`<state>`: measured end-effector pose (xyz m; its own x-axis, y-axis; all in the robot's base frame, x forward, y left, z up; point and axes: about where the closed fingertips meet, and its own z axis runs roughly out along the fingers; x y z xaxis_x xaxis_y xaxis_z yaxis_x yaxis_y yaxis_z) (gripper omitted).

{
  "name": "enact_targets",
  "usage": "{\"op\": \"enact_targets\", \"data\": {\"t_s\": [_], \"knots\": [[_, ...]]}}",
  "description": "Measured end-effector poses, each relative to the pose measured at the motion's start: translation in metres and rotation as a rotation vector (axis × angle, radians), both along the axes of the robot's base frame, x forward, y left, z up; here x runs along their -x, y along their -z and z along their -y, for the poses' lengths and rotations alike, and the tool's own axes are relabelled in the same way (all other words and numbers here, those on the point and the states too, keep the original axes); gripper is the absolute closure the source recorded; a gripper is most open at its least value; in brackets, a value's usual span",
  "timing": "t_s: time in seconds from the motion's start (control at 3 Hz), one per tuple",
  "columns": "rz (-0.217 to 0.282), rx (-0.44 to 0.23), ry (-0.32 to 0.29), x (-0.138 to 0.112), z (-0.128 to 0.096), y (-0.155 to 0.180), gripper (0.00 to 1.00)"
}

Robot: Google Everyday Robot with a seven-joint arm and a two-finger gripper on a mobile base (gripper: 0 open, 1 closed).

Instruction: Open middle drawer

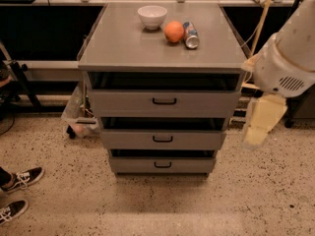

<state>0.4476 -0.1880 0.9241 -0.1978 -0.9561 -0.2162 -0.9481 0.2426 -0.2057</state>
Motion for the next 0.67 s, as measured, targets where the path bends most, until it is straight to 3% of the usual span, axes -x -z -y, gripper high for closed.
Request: {"op": "enact_targets", "data": {"t_s": [0.33, 0.67], "knots": [[-0.099, 0.022, -0.067, 0.004, -0.026, 0.057, 0.0], [-0.136, 0.069, -0.116, -0.006, -0.056, 0.097, 0.0]]}}
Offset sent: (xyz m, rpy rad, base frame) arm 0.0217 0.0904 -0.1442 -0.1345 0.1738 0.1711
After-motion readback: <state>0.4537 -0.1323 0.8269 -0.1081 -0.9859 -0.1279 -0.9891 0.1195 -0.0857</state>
